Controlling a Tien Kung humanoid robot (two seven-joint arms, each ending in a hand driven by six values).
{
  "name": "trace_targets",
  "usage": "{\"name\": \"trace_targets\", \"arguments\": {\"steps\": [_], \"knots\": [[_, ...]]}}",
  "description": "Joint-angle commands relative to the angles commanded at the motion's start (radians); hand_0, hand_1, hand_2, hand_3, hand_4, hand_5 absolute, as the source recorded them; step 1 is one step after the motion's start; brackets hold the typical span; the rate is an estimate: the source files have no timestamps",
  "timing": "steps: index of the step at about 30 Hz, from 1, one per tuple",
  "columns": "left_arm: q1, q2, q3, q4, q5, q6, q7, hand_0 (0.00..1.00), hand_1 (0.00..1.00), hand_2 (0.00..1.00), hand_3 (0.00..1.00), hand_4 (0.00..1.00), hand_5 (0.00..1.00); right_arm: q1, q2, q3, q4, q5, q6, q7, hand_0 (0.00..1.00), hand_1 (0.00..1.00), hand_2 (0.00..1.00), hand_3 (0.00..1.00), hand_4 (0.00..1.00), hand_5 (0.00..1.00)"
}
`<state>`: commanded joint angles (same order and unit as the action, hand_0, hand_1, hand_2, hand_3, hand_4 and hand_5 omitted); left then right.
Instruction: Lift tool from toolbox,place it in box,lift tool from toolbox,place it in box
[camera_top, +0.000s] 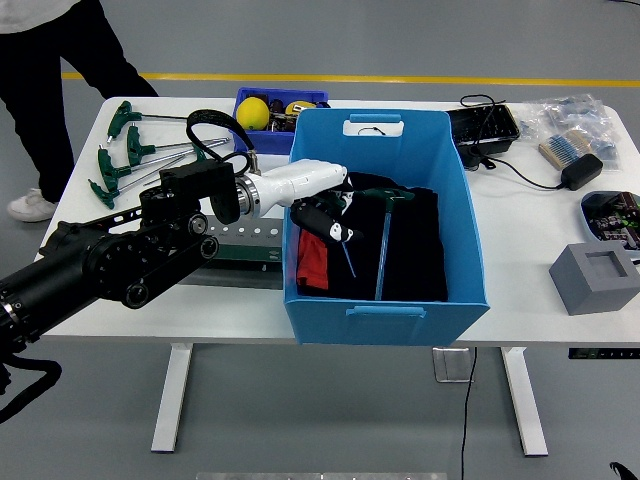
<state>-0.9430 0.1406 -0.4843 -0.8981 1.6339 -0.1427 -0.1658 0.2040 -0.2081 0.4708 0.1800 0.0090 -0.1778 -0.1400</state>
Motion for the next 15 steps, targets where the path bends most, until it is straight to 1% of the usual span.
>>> {"name": "trace_targets", "arguments": {"steps": [2,3,5,8,9,12,14,15], "knots": [[-0.003,-0.011,0.004,0.010,-0.006,0.001,-0.005,0.318,0.381,0.505,0.590,0.894,0.634,0.000,0.000,0.002,0.000,-0.006,0.000,-0.001,0.687,0.660,0.708,0.559,0.777,0.664],[-0.005,-0.015,0.004,0.013,-0.005,0.003,-0.006,0.486,0.574,0.714,0.716,0.920,0.667,0.000,-0.001,0.002,0.000,-0.007,0.000,-0.001,0.687,0.659,0.708,0.559,0.777,0.664],[-0.010,-0.020,-0.001,0.018,-0.002,0.010,-0.009,0.486,0.574,0.714,0.716,0.920,0.667,0.001,-0.001,-0.001,0.000,-0.005,0.000,-0.001,0.687,0.659,0.708,0.559,0.777,0.664],[-0.016,-0.025,-0.015,0.021,-0.002,0.044,-0.031,0.486,0.574,0.714,0.716,0.920,0.667,0.003,-0.003,-0.006,0.000,0.003,0.000,0.001,0.687,0.659,0.708,0.559,0.777,0.664],[-0.017,-0.027,-0.022,0.019,-0.006,0.066,-0.043,0.575,0.651,0.840,0.826,0.934,0.674,0.004,-0.003,-0.007,0.000,0.006,0.000,0.002,0.683,0.656,0.708,0.560,0.777,0.664],[-0.017,-0.028,-0.033,0.015,-0.008,0.100,-0.060,0.575,0.651,0.840,0.826,0.934,0.674,0.005,-0.003,-0.007,0.000,0.008,0.000,0.003,0.683,0.656,0.708,0.560,0.777,0.664],[-0.017,-0.028,-0.041,0.011,-0.001,0.122,-0.062,0.575,0.651,0.840,0.826,0.934,0.674,0.006,-0.004,-0.004,0.000,0.007,0.000,0.003,0.683,0.656,0.708,0.560,0.777,0.664],[-0.017,-0.028,-0.042,0.010,0.002,0.124,-0.060,0.619,0.687,0.897,0.868,0.935,0.663,0.006,-0.004,-0.002,0.000,0.006,0.000,0.003,0.682,0.656,0.708,0.558,0.777,0.665]]}}
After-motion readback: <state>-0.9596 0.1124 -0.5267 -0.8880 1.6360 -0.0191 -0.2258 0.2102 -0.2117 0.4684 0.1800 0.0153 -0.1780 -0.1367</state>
